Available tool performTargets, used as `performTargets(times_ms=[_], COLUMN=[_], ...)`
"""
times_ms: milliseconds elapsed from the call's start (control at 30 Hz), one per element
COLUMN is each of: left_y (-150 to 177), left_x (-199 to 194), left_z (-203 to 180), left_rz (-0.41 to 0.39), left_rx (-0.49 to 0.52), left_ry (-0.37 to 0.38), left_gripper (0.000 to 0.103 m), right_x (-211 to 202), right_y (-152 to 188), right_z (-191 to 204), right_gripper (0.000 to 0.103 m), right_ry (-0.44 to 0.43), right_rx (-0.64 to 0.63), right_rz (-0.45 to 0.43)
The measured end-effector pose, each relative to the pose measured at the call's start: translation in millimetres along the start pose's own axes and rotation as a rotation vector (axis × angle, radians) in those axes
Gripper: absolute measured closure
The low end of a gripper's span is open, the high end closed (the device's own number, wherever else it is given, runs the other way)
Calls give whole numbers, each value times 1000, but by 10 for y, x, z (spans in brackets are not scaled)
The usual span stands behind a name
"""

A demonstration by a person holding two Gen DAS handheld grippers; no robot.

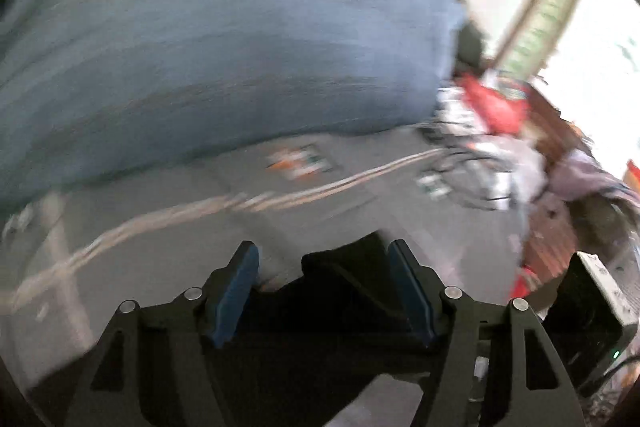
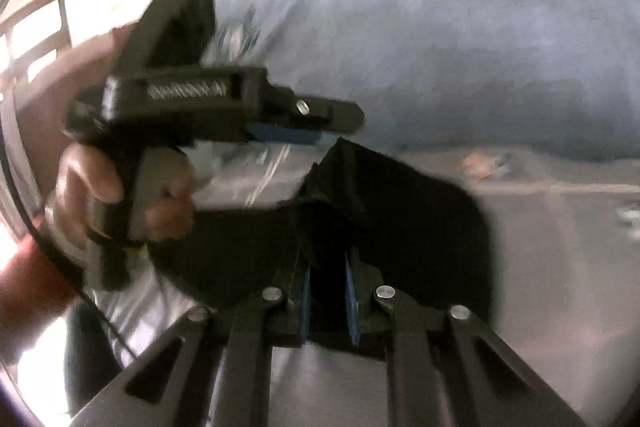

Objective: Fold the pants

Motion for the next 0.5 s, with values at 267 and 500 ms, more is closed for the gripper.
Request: performTargets(times_ms=[267,500], left_y=[637,814], left_x=[-302,-518], left_z=[502,269], left_rz=[-5,-32], left_rx=[-152,-130], left_ry=[-107,-95], left_gripper=[27,24], right_x=[154,-374], right_y=[140,-74], right_z=[163,-630], right_gripper=[46,68], right_ry=[-97,97], right_rx=[-14,133], right_rz=[83,-45])
Point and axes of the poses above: each gripper's, at about its wrist camera, not at the fingertips, and x roughly the way its jaws point, z to its left, y to its underside, the point moved 5 cm from there along x, roughly the way its jaws point, and after that the axes turned 3 degrees about -x, right-handed, at the moved point
